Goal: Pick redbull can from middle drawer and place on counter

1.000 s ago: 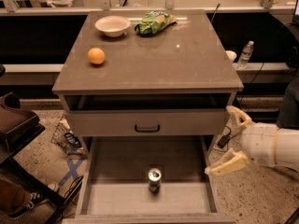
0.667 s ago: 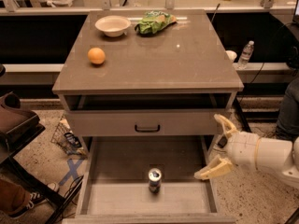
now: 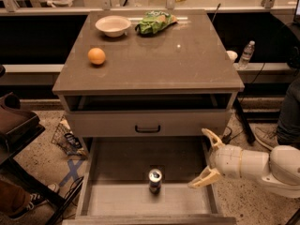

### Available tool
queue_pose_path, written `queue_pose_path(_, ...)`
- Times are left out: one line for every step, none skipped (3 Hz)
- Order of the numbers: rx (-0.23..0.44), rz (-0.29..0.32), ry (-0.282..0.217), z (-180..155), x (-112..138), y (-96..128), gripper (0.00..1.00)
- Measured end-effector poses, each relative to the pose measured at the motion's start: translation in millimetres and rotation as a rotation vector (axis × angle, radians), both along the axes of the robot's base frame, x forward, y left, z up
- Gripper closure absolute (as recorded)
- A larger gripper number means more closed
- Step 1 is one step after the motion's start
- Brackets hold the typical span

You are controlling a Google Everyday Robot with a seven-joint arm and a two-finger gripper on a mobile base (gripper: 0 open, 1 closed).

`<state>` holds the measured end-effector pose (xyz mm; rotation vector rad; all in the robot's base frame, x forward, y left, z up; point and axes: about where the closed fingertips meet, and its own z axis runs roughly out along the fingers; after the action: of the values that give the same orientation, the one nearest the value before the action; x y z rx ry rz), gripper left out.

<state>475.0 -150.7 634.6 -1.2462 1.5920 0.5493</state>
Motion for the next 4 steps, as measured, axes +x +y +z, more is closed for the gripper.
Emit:
queue_pose_path(0.000, 0.000, 0.000, 0.0, 0.0, 0.1, 0.00)
queue_pose_path(0.015, 0.070, 0.030, -31.4, 1.6, 29.5, 0.00)
queue_pose_path(0.061, 0.153, 0.052, -68.5, 1.8, 68.0, 0.00)
queue_pose_path(0.081, 0.232, 0.037, -91.3, 4.5, 101.5, 0.00)
